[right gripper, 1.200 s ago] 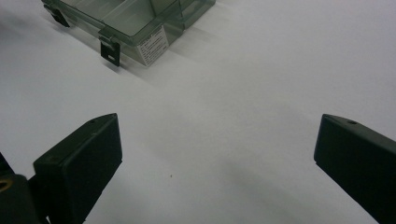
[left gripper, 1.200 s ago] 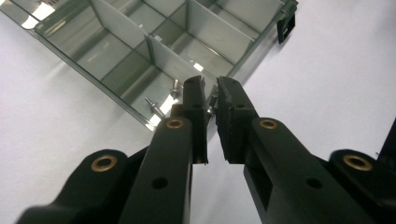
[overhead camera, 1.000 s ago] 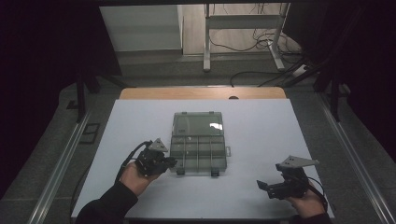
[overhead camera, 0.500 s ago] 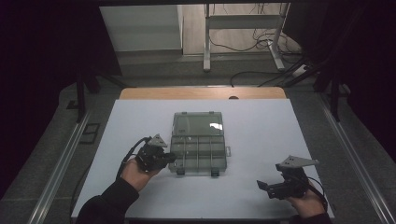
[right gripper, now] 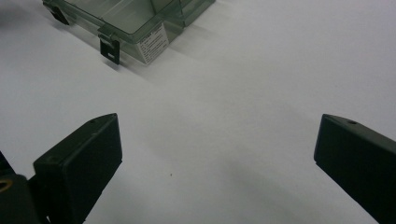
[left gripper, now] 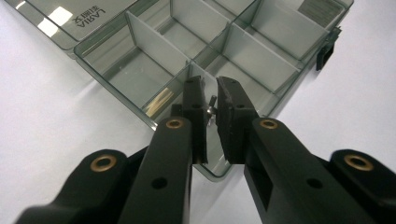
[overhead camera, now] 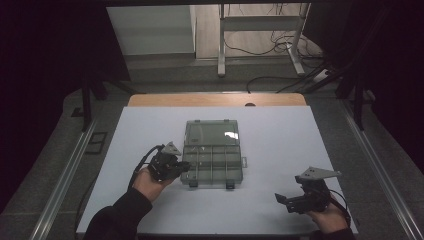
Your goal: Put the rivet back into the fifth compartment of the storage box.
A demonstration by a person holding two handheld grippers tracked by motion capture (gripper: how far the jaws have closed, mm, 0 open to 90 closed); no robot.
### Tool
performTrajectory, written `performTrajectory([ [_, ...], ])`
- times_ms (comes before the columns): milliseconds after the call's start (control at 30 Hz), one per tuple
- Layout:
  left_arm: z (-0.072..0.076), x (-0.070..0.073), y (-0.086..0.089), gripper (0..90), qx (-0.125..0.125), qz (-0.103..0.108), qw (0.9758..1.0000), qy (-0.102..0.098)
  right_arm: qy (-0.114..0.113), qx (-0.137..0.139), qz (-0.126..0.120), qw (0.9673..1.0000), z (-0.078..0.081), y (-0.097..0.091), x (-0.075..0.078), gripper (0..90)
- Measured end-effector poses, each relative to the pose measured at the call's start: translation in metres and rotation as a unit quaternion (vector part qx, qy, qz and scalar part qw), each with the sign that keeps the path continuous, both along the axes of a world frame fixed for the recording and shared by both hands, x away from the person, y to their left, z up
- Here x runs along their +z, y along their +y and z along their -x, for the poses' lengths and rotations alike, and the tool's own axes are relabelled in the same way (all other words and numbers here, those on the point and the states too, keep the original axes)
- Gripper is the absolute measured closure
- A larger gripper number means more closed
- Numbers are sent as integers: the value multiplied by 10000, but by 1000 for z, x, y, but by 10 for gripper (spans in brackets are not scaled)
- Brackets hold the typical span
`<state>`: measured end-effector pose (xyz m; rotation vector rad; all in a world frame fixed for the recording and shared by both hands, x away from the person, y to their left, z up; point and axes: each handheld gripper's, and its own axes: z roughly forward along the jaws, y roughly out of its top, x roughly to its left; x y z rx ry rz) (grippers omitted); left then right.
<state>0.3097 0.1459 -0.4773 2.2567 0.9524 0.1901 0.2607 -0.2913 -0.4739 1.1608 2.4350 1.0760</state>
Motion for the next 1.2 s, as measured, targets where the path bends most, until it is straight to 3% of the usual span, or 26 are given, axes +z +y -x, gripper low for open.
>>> performTrajectory([
  [933, -15, -23, -14, 821, 36, -182, 9997, 169, 15, 7, 19, 10000, 0, 0, 0, 7],
  [1200, -16, -24, -14, 787, 50, -208, 9996, 180, 9, -3, 16, 10000, 0, 0, 0, 7],
])
